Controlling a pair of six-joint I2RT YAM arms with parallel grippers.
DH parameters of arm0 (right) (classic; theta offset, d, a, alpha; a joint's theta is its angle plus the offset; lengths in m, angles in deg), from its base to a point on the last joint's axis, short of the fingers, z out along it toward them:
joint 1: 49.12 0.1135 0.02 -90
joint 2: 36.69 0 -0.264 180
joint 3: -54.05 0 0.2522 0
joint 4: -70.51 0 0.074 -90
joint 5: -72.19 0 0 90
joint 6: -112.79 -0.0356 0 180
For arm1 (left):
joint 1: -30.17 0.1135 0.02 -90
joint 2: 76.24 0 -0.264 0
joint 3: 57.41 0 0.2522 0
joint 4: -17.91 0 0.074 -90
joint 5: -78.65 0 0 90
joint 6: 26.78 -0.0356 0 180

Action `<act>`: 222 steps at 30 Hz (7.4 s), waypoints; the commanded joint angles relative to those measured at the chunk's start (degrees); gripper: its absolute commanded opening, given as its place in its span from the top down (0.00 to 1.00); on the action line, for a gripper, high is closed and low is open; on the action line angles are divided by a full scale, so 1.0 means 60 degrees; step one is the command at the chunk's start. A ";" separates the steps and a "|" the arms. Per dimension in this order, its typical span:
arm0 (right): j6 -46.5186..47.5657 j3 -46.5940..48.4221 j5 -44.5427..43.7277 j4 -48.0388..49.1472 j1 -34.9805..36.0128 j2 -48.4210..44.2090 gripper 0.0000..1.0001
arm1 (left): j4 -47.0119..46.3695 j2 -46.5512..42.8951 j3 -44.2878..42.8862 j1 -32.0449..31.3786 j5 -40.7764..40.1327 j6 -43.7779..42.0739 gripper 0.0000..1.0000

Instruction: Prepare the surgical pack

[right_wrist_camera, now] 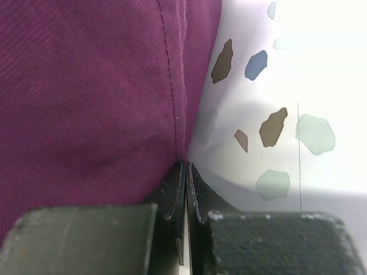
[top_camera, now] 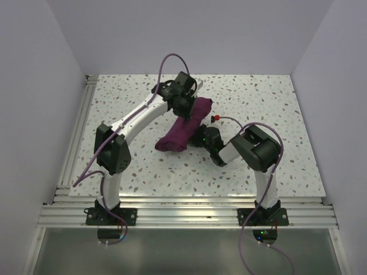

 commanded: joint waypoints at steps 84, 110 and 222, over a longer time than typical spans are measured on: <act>-0.0215 -0.3817 -0.2258 -0.8090 -0.0999 -0.7095 1.00 | -0.6509 -0.0822 0.5142 -0.1982 -0.1270 0.1012 1.00; 0.1778 0.0151 -0.1119 -1.0891 -0.2054 -0.7262 0.07 | -0.7593 -0.3547 0.8336 -0.3653 -0.4376 -0.0658 0.13; 0.3127 0.2934 0.4405 -0.7435 -0.3006 -0.3920 0.65 | -1.0112 -0.6252 1.1011 0.2016 -0.0525 0.2242 0.17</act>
